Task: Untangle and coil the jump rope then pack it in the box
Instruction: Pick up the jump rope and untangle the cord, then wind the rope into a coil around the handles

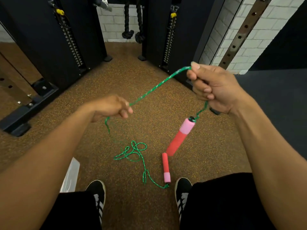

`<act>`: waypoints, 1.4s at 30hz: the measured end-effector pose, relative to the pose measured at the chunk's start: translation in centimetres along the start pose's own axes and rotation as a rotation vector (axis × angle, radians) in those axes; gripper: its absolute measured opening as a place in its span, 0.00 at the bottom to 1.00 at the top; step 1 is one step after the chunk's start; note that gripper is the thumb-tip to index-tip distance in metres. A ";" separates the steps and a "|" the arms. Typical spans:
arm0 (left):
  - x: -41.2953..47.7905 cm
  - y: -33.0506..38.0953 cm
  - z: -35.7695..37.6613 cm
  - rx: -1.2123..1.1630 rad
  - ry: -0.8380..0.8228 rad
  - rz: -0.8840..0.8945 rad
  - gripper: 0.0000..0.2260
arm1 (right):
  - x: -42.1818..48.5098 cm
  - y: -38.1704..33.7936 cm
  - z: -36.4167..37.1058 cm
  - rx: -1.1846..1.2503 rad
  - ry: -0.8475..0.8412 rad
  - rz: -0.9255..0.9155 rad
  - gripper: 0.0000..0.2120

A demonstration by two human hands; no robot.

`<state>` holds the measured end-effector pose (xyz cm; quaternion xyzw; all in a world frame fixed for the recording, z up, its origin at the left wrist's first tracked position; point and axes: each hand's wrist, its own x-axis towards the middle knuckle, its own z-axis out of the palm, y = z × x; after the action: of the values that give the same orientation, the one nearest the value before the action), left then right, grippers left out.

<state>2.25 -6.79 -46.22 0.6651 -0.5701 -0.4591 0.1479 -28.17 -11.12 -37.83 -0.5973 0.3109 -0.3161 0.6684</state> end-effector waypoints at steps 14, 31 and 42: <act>-3.8 8.1 3.5 -0.364 -0.211 0.427 0.21 | 1.3 2.3 2.8 -0.626 -0.088 -0.045 0.13; -2.3 7.0 7.1 -0.276 -0.243 0.475 0.10 | 1.3 0.7 3.8 0.538 -0.098 -0.189 0.11; -2.4 7.9 3.5 -1.057 -0.084 0.271 0.18 | 1.8 3.6 -0.5 0.006 0.254 0.267 0.13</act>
<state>-5.21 -5.89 -41.30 0.4016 -0.3479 -0.6861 0.4969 -27.23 -12.55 -41.53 -0.5040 0.4685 -0.2982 0.6615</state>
